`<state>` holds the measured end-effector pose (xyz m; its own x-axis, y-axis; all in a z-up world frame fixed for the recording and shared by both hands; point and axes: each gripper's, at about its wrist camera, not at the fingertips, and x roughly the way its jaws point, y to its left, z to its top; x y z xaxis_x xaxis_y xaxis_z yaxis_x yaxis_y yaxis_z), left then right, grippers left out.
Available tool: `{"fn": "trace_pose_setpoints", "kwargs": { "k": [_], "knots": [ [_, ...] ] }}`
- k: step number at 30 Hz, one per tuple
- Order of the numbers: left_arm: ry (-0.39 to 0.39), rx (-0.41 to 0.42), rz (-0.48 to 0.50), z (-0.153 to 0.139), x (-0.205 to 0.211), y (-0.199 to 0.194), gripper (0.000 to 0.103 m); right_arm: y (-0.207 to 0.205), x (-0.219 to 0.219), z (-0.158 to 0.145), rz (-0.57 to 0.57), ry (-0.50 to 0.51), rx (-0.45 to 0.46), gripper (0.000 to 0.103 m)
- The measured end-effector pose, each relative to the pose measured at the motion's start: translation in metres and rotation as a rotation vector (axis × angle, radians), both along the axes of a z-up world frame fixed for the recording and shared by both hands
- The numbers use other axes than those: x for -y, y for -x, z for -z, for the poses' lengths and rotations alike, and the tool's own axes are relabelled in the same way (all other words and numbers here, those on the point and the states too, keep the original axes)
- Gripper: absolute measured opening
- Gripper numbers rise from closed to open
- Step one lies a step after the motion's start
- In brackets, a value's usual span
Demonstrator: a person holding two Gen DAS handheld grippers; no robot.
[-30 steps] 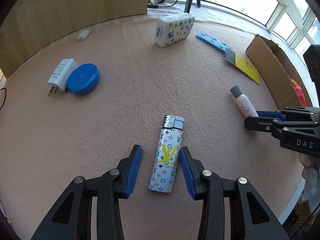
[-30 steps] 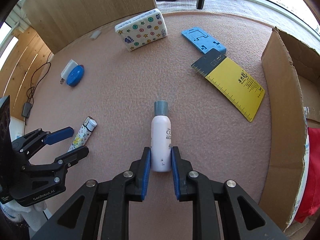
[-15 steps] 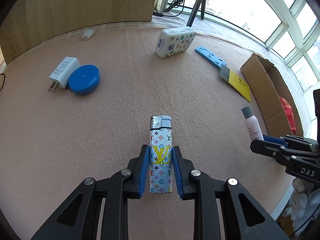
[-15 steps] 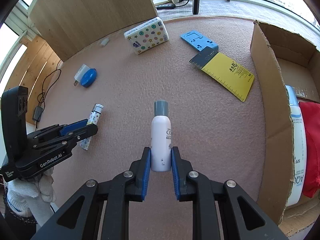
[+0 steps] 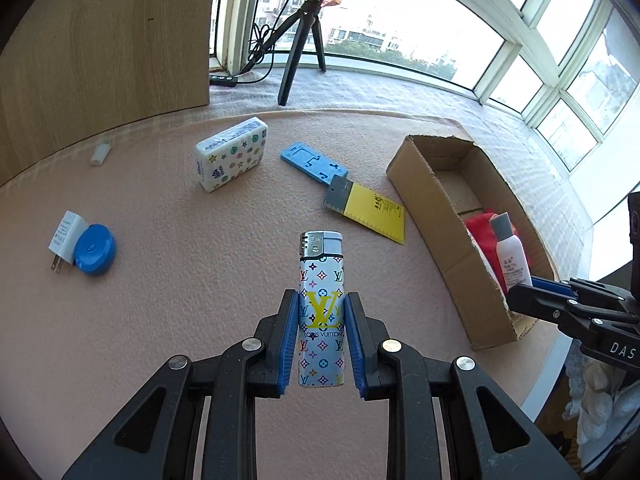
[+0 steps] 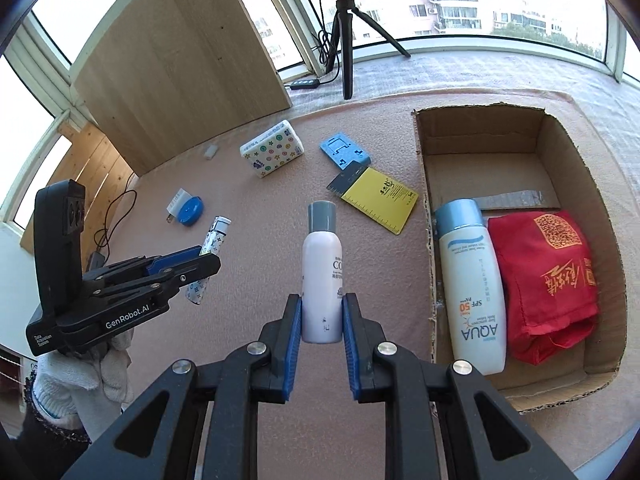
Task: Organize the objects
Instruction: 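Carry the lighter and lotion bottle into the box and open both grippers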
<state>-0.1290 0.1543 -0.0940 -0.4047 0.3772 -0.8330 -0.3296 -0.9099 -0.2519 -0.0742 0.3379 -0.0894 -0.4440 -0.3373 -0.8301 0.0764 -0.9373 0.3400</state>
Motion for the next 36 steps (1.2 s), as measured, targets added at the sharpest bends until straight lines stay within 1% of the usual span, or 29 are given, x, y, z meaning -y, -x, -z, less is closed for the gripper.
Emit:
{"fn": "trace_pose_setpoints", "kwargs": {
  "k": [5,9,15,21,25,27,28,29,30,31,36],
  "knots": [
    [-0.014,-0.030,0.059,-0.014,-0.046,0.011,0.025,-0.013,-0.038,-0.011,0.071,-0.038,-0.032,0.018],
    [-0.017,-0.049,0.108,-0.021,-0.085,0.022,0.025,-0.022,-0.067,-0.013,0.125,-0.054,-0.035,0.018],
    [-0.023,-0.056,0.154,-0.022,-0.137,0.036,0.025,-0.032,-0.099,-0.007,0.177,-0.069,-0.030,0.018],
    [-0.020,-0.045,0.183,-0.016,-0.177,0.042,0.025,-0.034,-0.117,0.002,0.200,-0.059,-0.016,0.018],
    [-0.013,-0.051,0.193,-0.018,-0.188,0.041,0.026,-0.035,-0.123,0.005,0.205,-0.057,-0.016,0.018],
    [-0.013,-0.046,0.196,-0.019,-0.188,0.041,0.039,-0.034,-0.124,0.006,0.204,-0.050,-0.015,0.018],
    [-0.012,-0.052,0.192,-0.021,-0.186,0.040,0.040,-0.034,-0.123,0.007,0.202,-0.044,-0.013,0.020],
    [-0.011,-0.056,0.190,-0.022,-0.183,0.040,0.040,-0.033,-0.123,0.008,0.200,-0.041,-0.008,0.023],
    [-0.011,-0.058,0.188,-0.023,-0.181,0.040,0.040,-0.032,-0.122,0.008,0.201,-0.038,-0.005,0.034],
    [-0.012,-0.059,0.184,-0.024,-0.177,0.039,0.040,-0.032,-0.122,0.008,0.207,-0.034,-0.008,0.043],
    [-0.020,-0.060,0.159,-0.028,-0.156,0.036,0.040,-0.030,-0.116,0.005,0.212,-0.027,-0.021,0.044]
  ]
}}
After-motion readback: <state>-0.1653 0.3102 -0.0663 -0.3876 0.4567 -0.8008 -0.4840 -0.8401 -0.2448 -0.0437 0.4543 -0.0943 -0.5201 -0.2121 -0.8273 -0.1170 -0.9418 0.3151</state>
